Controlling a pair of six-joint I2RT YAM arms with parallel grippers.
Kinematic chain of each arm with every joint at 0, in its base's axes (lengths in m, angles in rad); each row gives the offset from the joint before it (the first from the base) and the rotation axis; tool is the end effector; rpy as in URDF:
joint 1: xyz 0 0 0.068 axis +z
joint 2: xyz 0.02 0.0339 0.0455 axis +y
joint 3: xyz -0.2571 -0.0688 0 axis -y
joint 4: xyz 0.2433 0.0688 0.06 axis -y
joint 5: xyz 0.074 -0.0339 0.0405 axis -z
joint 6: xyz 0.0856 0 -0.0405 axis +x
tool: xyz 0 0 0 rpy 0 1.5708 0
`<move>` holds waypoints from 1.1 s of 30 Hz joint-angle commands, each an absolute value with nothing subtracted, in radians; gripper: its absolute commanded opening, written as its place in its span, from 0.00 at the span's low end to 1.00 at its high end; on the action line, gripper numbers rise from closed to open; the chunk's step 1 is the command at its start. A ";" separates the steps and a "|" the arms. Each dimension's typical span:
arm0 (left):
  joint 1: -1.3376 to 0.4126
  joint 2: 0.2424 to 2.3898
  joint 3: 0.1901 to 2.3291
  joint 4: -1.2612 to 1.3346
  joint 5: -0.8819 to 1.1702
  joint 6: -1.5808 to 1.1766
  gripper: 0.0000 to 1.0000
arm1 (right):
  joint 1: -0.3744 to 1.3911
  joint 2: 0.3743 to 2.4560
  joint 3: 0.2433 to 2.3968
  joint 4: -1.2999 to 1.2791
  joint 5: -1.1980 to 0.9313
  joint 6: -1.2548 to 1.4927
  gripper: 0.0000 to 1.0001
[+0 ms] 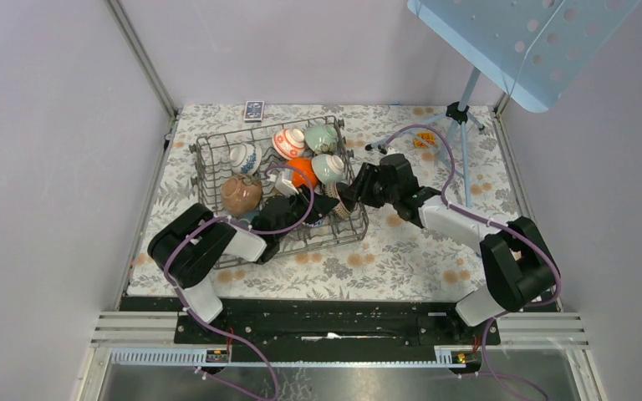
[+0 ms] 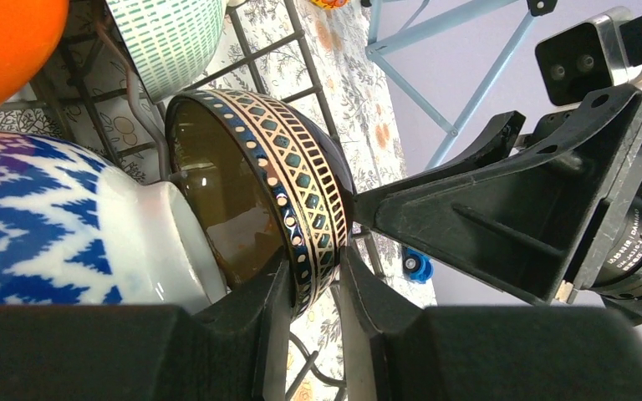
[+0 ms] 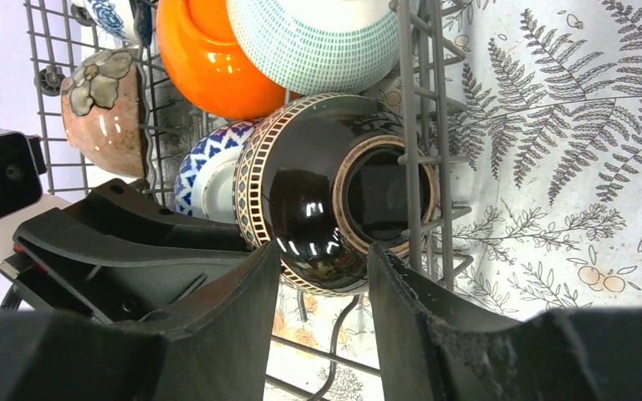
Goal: Unload the bowls from the dish rack
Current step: Pick up the bowl from the dish rack.
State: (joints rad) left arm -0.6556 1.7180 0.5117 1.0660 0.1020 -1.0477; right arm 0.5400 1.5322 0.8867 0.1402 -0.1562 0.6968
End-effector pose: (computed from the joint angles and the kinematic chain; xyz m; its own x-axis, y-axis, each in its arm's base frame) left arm 0.2785 -0.2252 0.1396 -0.6500 -0.5873 -0.4823 0.2469 0.4371 -0.8649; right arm 0.3185 0.2064 0.1952 -0.7193 0.3080 -0.6227 -0.2126 0.7558 0.6193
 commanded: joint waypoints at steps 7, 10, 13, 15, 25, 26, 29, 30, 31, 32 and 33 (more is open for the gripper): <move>-0.656 1.677 0.499 1.240 0.161 -1.030 0.00 | 0.543 1.452 0.892 0.099 -0.190 0.668 0.54; -0.652 1.664 0.496 1.230 0.161 -1.026 0.00 | 0.542 1.436 0.894 0.086 -0.179 0.655 0.57; -0.648 1.660 0.491 1.227 0.162 -1.029 0.00 | 0.539 1.425 0.892 0.082 -0.178 0.654 0.58; -0.644 1.656 0.486 1.226 0.163 -1.033 0.00 | 0.539 1.418 0.888 0.080 -0.175 0.654 0.59; -0.640 1.639 0.477 1.218 0.171 -1.032 0.00 | 0.528 1.399 0.874 0.082 -0.172 0.655 0.59; -0.639 1.640 0.477 1.222 0.175 -1.035 0.00 | 0.528 1.400 0.873 0.082 -0.175 0.658 0.59; -0.638 1.643 0.478 1.236 0.185 -1.046 0.00 | 0.527 1.397 0.868 0.083 -0.177 0.661 0.59; -0.638 1.642 0.479 1.237 0.188 -1.049 0.00 | 0.526 1.397 0.868 0.083 -0.178 0.663 0.59; -0.637 1.639 0.481 1.239 0.193 -1.050 0.00 | 0.526 1.394 0.867 0.083 -0.178 0.664 0.59; -0.637 1.635 0.483 1.241 0.195 -1.052 0.00 | 0.524 1.392 0.867 0.083 -0.178 0.666 0.58; -0.638 1.631 0.485 1.241 0.200 -1.054 0.00 | 0.525 1.389 0.866 0.083 -0.178 0.667 0.58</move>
State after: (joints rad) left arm -0.6518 1.6817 0.4812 1.1461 0.1925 -1.0515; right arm 0.5343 1.4296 0.8719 0.0872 -0.1764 0.6708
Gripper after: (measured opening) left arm 0.022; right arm 0.588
